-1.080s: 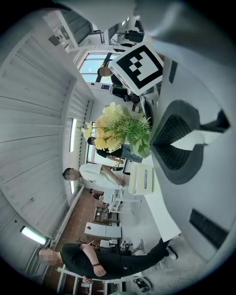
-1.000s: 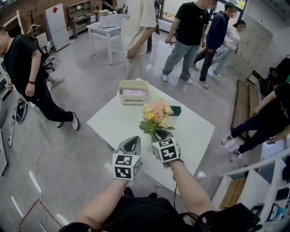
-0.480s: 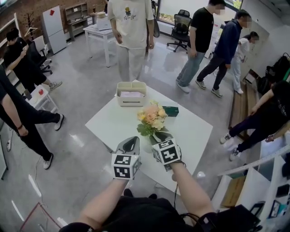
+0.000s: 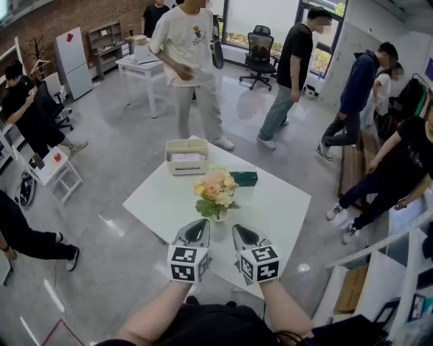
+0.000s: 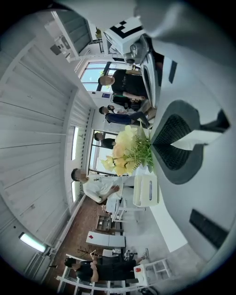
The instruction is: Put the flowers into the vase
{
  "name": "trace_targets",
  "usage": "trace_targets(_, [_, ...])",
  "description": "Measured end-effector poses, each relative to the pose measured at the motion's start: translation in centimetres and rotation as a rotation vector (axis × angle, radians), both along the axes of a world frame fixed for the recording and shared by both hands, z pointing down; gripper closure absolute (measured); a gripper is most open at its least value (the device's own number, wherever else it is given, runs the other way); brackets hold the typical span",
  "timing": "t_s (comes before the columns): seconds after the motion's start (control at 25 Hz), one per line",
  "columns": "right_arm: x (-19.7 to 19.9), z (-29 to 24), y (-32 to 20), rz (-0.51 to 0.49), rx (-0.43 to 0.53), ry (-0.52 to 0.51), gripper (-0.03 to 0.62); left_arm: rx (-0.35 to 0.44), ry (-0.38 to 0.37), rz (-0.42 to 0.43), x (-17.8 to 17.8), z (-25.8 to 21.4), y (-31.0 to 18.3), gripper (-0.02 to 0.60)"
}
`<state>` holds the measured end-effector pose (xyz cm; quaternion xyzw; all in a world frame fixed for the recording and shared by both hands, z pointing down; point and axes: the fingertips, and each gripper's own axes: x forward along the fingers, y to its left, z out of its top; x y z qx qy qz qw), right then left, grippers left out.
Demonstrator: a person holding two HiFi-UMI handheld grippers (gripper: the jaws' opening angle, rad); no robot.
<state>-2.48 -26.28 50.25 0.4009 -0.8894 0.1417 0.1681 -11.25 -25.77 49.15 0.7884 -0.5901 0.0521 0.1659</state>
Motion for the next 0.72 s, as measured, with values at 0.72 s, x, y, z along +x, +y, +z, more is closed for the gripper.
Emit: trace_targets(0.72, [3.1, -3.7, 0.1, 0.135, 0.127, -0.177, 0.589, 0.073, -0.025, 0.038, 4.0, -2.5, 0.1, 0.578])
